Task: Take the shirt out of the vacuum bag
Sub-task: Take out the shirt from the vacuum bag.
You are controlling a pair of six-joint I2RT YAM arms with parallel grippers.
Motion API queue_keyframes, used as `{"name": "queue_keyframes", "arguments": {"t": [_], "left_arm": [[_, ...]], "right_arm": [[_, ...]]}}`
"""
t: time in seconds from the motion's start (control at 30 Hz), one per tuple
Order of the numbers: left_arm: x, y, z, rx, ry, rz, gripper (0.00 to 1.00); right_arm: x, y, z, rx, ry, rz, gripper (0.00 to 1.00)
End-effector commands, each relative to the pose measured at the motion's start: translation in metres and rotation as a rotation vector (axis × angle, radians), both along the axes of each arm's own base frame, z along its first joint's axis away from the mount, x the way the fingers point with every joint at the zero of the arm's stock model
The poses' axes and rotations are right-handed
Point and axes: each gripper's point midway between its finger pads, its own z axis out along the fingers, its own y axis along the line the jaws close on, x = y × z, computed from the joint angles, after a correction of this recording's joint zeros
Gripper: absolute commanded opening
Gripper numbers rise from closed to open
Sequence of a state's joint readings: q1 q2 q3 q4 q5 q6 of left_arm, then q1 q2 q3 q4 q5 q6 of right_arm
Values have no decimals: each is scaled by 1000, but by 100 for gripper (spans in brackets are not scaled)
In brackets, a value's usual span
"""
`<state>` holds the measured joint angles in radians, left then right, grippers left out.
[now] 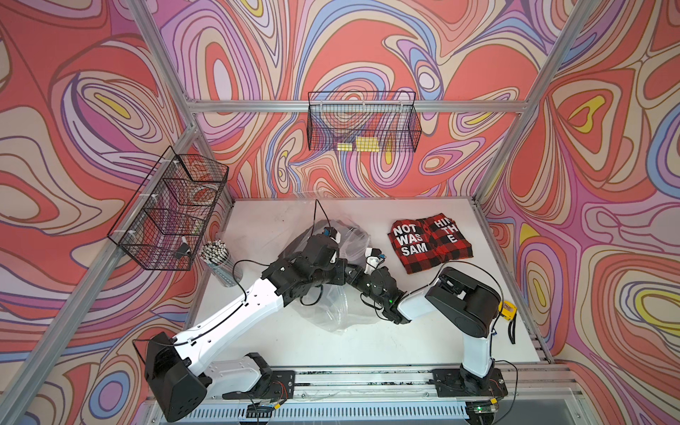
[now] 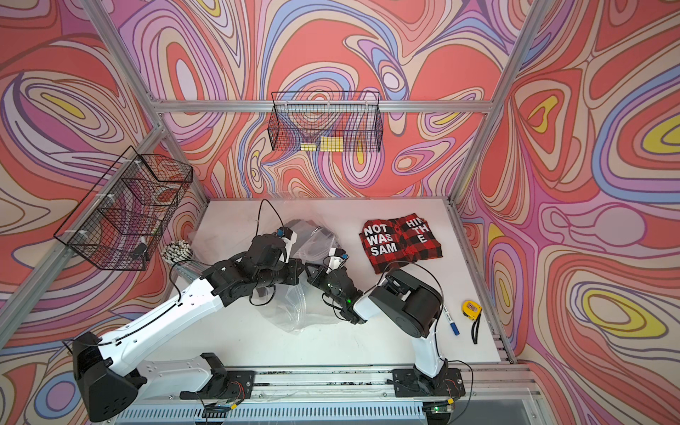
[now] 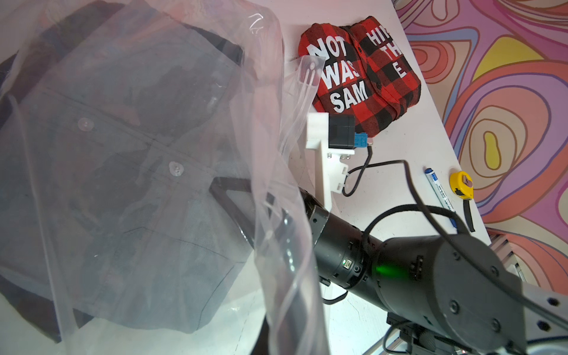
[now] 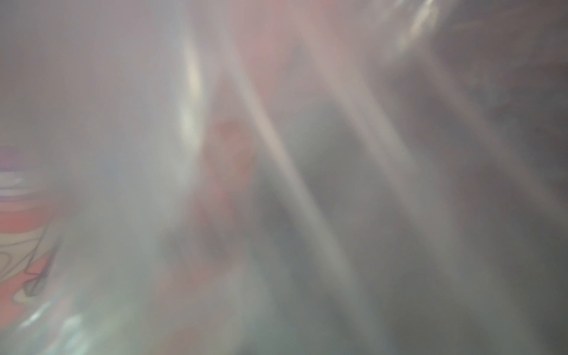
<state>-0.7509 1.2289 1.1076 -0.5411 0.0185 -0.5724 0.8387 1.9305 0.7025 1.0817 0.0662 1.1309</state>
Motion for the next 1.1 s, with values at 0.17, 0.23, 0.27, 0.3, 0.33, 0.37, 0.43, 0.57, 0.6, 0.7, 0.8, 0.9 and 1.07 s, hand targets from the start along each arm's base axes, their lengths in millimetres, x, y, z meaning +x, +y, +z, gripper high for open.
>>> {"name": "queue_keyframes", "arguments": {"t": [0.17, 0.23, 0.27, 0.3, 0.33, 0.37, 0.43, 0.57, 0.6, 0.7, 0.8, 0.9, 1.07], "left_arm": [[4, -3, -1, -5, -12, -6, 0], [4, -3, -2, -2, -10, -5, 0], [5, -3, -2, 1, -12, -4, 0], [6, -2, -5, 9, -9, 2, 0], [7, -2, -5, 13, -11, 5, 0], [7, -1, -7, 19, -13, 6, 0], [9, 0, -8, 29, -17, 14, 0], [12, 1, -9, 40, -23, 21, 0], [13, 0, -9, 40, -23, 22, 0], [15, -2, -9, 39, -25, 21, 0], [17, -4, -12, 40, -17, 17, 0], [17, -6, -12, 39, -14, 15, 0], [18, -5, -11, 45, -16, 17, 0]], "right_arm": [[-22, -5, 63, 28, -111, 76, 0], [-26, -8, 67, 22, -112, 80, 0], [-27, -11, 67, 18, -111, 77, 0], [-29, -14, 67, 7, -107, 74, 0], [-30, -15, 68, 0, -102, 74, 0], [-32, -16, 71, -3, -106, 78, 0], [-36, -20, 76, -12, -103, 84, 0], [-45, -30, 80, -35, -91, 86, 0], [-47, -32, 83, -37, -92, 86, 0], [-55, -38, 90, -35, -92, 97, 0], [-61, -43, 96, -51, -87, 108, 0], [-64, -47, 100, -51, -86, 104, 0], [-64, -47, 101, -93, -77, 112, 0]]}}
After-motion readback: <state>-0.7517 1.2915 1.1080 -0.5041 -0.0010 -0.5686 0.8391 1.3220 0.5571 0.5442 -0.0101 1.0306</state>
